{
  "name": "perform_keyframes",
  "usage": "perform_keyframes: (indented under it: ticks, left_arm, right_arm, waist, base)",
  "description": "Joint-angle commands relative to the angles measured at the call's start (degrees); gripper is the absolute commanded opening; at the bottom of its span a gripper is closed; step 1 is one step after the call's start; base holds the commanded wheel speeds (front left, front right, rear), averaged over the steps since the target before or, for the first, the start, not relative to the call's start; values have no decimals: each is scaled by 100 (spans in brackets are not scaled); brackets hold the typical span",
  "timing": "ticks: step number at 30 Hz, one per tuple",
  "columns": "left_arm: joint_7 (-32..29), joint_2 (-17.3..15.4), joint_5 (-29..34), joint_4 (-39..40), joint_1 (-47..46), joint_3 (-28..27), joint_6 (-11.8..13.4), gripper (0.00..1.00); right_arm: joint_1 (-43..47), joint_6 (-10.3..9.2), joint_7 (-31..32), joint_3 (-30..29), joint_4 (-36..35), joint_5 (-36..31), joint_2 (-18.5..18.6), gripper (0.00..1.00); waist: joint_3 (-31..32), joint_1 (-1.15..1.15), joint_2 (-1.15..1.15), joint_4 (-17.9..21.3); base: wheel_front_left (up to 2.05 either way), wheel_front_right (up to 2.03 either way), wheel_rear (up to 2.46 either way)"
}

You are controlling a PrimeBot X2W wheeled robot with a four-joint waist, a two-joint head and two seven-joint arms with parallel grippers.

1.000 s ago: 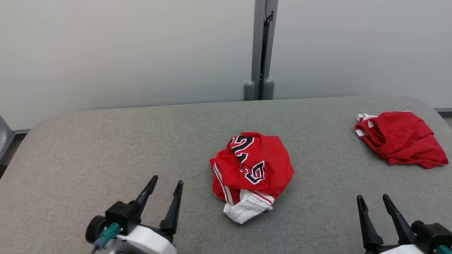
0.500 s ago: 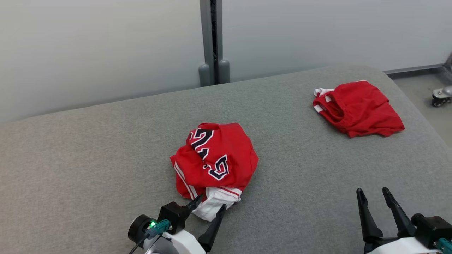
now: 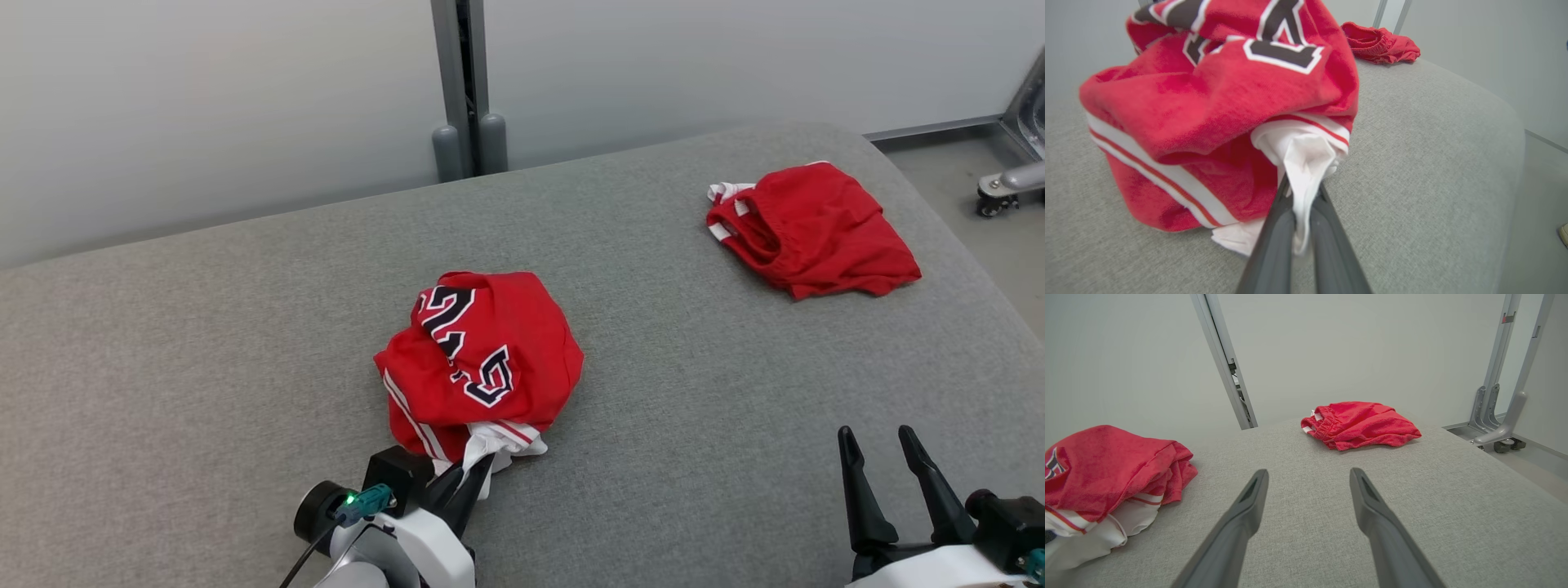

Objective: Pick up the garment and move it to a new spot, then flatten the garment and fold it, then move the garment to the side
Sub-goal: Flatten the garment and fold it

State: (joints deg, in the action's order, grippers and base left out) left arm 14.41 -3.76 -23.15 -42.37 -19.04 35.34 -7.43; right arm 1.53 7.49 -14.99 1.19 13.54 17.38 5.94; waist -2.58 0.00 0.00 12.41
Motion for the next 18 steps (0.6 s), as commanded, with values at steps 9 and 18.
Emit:
perform_keyframes:
  ticks: [9,18]
  left_arm:
    - [82,-237,52,769,-146,-244,109,0]
    - [-4,-1146,59,2088,108,-832,536,0]
  right_arm:
    - [141,1,-30,-112,-48,-7,-42,100]
    - [146,1,-29,-174,-42,-46,-130,100]
  waist:
    - [321,0,0,-755]
    - [442,0,0,-1355]
  base:
    - [0,0,0]
    - [0,0,0]
